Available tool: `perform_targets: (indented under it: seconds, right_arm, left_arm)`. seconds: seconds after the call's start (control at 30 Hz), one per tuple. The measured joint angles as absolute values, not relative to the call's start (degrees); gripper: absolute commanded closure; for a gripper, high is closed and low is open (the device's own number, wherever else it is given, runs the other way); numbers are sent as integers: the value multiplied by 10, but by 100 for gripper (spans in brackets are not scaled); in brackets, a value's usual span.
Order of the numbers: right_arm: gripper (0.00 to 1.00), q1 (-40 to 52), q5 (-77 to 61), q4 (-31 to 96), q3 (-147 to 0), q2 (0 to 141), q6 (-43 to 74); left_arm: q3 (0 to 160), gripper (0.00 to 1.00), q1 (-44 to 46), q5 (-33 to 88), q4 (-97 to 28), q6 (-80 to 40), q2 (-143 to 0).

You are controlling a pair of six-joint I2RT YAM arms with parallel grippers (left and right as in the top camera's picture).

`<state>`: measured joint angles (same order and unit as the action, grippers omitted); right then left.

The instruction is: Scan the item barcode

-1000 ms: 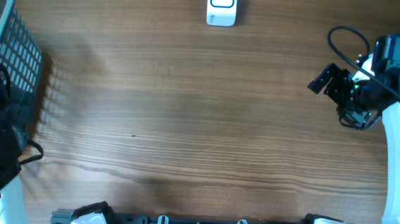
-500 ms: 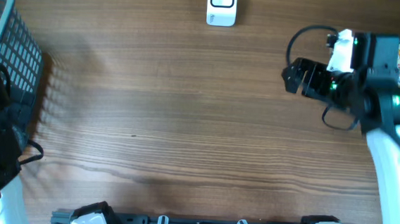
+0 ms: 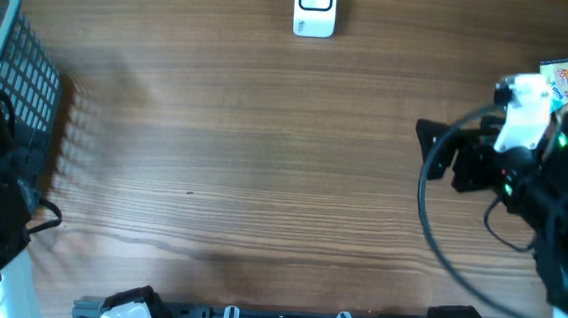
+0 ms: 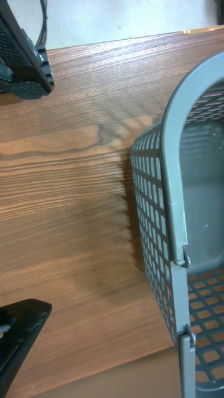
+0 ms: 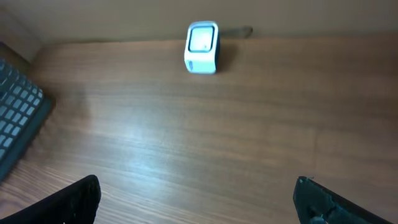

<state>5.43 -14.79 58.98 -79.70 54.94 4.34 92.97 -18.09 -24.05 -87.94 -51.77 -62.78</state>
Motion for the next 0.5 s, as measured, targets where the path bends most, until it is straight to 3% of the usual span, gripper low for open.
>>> perform_targets:
  seconds: [0.27,0.5]
  right_arm:
    - [0,54,-151,460,-578,406,0]
    - [0,55,-184,235,-338,302,-3]
  left_arm:
    - [930,0,-181,-240,-879,-518,-628]
    - [930,0,-181,-240,-880,-518,-628]
